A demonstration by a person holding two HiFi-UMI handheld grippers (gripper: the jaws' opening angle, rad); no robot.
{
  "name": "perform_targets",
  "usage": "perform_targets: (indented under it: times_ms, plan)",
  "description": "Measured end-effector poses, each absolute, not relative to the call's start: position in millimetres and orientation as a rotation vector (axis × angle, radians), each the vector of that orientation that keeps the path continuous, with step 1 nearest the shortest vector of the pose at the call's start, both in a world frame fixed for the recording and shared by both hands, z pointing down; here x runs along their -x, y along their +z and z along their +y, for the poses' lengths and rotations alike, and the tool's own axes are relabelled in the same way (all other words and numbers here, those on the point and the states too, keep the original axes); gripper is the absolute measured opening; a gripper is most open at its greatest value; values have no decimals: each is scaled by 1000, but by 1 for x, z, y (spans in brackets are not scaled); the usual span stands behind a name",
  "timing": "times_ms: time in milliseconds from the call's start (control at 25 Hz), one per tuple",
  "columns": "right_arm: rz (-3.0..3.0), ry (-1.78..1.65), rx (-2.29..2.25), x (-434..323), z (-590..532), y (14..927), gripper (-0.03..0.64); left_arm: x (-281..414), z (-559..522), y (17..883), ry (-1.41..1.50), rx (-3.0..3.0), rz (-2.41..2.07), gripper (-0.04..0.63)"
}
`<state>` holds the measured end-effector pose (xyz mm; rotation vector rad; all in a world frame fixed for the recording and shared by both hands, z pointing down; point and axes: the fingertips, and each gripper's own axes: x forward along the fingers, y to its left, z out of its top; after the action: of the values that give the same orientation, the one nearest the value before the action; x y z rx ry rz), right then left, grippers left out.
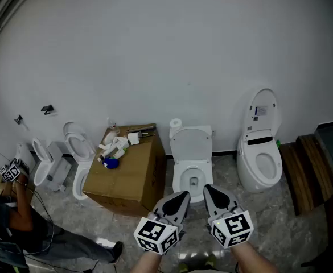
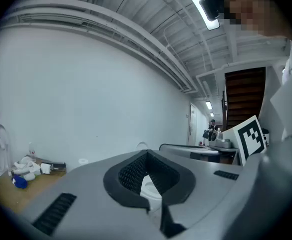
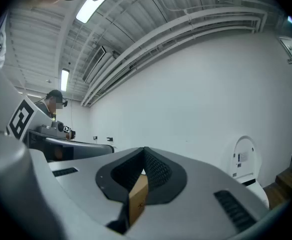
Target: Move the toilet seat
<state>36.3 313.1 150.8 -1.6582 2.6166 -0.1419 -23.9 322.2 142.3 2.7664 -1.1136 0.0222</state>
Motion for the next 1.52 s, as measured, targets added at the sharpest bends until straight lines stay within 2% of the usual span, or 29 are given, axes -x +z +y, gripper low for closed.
perform_targets:
  times_ms: [880,1240,1520]
  plan:
    - [2557,-216,1567,-106,310,162,15,-1,310,159,22,-2683,-1261,8]
    - [2588,-196,1543,-99,283,182,15,5,282,192,60,-2643,-1310,9]
    - [2602,-196,1557,-78,223,209,15,23,222,232,69,-2618,-1306,9]
